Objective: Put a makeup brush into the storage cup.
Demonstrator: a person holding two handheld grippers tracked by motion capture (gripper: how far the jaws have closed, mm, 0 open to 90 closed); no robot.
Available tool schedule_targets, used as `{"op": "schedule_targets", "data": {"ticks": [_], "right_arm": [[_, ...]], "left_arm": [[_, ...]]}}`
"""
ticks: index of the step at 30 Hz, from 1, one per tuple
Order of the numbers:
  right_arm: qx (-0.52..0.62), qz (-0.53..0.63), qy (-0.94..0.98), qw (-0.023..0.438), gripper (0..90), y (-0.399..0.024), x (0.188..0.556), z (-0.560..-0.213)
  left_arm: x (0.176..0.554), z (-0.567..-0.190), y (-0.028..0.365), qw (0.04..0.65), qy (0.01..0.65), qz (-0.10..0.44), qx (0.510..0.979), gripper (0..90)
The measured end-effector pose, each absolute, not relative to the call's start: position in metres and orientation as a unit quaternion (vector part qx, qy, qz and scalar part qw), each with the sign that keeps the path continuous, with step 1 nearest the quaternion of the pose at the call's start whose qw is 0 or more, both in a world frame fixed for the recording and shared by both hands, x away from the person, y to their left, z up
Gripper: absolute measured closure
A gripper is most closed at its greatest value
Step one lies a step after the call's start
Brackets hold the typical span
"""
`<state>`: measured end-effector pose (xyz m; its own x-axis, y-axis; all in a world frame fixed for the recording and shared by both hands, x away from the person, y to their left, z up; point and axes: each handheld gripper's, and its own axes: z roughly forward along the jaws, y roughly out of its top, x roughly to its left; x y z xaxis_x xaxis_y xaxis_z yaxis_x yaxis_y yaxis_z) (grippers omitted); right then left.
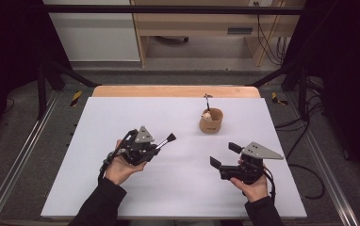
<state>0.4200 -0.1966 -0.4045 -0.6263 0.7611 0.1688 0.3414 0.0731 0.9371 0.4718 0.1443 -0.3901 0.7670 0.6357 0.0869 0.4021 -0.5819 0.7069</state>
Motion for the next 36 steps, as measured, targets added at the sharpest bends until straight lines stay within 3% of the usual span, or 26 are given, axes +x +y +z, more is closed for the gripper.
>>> {"op": "schedule_targets", "data": {"ticks": [36], "right_arm": [[0.424, 0.587, 0.671, 0.158, 9.1, -0.170, 0.442, -0.383]], "left_arm": [[0.452, -0.396, 0.129, 0.419, 0.356, 0.205, 0.810, 78.5]]}}
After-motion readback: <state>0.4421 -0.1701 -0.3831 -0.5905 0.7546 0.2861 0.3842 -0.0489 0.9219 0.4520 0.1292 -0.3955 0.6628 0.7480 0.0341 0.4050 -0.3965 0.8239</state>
